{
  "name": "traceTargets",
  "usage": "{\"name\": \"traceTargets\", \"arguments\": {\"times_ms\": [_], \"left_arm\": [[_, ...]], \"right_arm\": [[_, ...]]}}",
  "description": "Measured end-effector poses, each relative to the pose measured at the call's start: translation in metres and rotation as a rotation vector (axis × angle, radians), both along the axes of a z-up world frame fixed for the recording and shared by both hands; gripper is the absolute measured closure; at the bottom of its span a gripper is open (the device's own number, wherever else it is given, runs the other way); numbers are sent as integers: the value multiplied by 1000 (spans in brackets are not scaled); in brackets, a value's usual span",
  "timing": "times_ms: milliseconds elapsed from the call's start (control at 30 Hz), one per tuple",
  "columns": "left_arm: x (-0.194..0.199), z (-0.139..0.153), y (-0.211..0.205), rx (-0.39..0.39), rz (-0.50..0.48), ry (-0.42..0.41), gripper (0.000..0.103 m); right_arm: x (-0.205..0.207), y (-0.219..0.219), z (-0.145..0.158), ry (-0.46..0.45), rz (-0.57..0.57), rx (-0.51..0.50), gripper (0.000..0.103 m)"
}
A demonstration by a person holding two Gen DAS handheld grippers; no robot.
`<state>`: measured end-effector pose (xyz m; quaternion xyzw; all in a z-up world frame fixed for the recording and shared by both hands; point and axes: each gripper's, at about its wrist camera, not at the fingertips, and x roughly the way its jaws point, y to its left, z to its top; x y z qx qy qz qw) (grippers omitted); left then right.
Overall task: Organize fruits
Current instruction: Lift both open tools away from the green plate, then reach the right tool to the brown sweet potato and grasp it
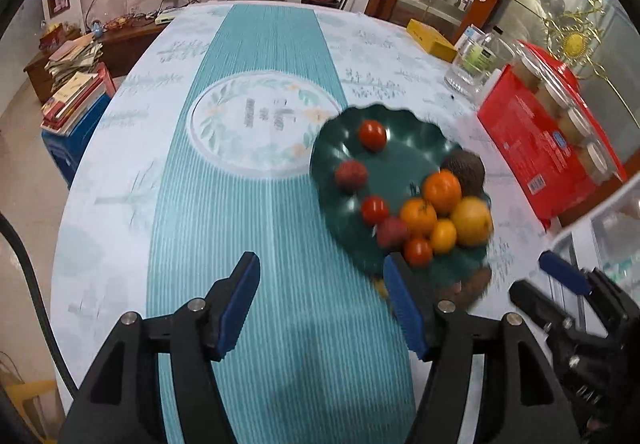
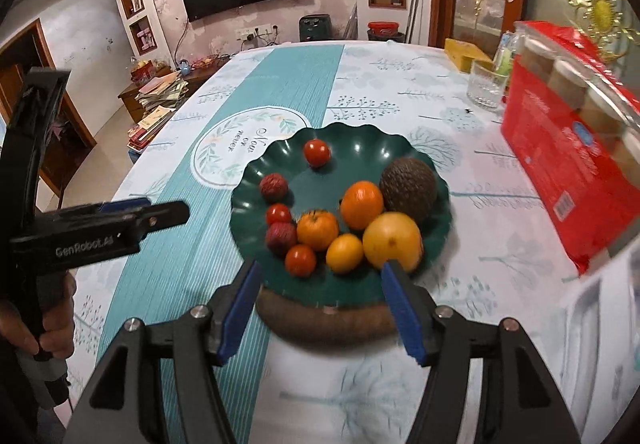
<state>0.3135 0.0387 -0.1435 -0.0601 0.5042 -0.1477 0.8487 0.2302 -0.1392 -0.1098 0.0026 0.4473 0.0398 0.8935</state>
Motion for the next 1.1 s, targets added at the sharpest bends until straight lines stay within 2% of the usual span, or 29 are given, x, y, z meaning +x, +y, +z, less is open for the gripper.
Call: {"name": "traceTargets", "arguments": {"times_ms": [133,267,400,533,833,1100], "left_arm": [[-33,2,8,13,-16,12,39],[-70,4,15,69,-5,7,38],[-102,3,20,75,-4,17,37],[-129,2,24,44,-8,30,35],[-154,-7,19,27,-2,66,34],[-159,-23,10,28,56,118,34]], "right_arm": [[-30,5,8,-15,-20,-19,40],[-55,9,13,-26,-40,-44,40],[-77,14,15,-33,-50,-98,40],[-92,19,11,-16,-35,-137,39],[-106,29,-5,-2,112,-257,32],[-83,9,-22,17,245,-306,30]]}}
